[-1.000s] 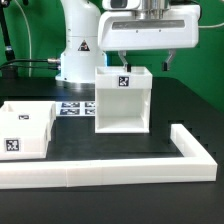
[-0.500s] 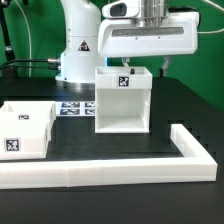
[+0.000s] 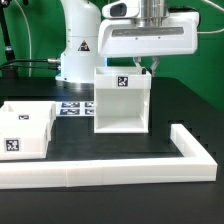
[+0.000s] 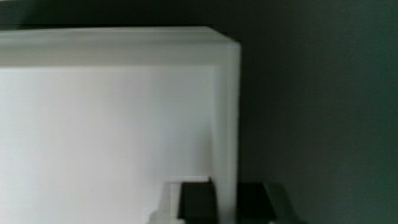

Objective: Assemble drawer

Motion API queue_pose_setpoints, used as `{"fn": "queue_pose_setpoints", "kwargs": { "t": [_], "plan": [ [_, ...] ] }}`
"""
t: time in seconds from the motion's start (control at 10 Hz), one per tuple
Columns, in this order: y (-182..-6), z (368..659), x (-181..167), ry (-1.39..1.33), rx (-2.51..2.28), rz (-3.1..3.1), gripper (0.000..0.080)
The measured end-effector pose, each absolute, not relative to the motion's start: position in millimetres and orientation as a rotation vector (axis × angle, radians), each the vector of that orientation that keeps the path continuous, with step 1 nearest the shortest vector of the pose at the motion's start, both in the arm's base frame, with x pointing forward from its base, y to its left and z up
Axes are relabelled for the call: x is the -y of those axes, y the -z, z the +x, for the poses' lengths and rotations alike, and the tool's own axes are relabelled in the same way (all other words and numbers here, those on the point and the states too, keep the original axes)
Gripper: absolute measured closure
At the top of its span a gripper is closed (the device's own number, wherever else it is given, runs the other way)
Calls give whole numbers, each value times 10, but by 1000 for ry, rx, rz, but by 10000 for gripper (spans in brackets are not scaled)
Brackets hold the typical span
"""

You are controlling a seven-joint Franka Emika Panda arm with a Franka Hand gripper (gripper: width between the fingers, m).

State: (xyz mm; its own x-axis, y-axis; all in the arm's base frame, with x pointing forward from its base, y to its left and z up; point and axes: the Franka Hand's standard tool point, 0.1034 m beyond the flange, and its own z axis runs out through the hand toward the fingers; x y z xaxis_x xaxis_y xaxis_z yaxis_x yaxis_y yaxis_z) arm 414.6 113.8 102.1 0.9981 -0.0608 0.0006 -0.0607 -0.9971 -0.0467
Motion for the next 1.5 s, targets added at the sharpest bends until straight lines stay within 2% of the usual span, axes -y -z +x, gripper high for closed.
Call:
{"fn": "queue_pose_setpoints", "kwargs": {
  "t": [0.5,1.2,1.5],
  "plan": [
    [-1023,4172,-1124,3,-76,-3094,763],
    [-1032,5364,-761,144,6,-3074,762],
    [-1035,5715,-845,202,-118,-3054,762]
  ]
}}
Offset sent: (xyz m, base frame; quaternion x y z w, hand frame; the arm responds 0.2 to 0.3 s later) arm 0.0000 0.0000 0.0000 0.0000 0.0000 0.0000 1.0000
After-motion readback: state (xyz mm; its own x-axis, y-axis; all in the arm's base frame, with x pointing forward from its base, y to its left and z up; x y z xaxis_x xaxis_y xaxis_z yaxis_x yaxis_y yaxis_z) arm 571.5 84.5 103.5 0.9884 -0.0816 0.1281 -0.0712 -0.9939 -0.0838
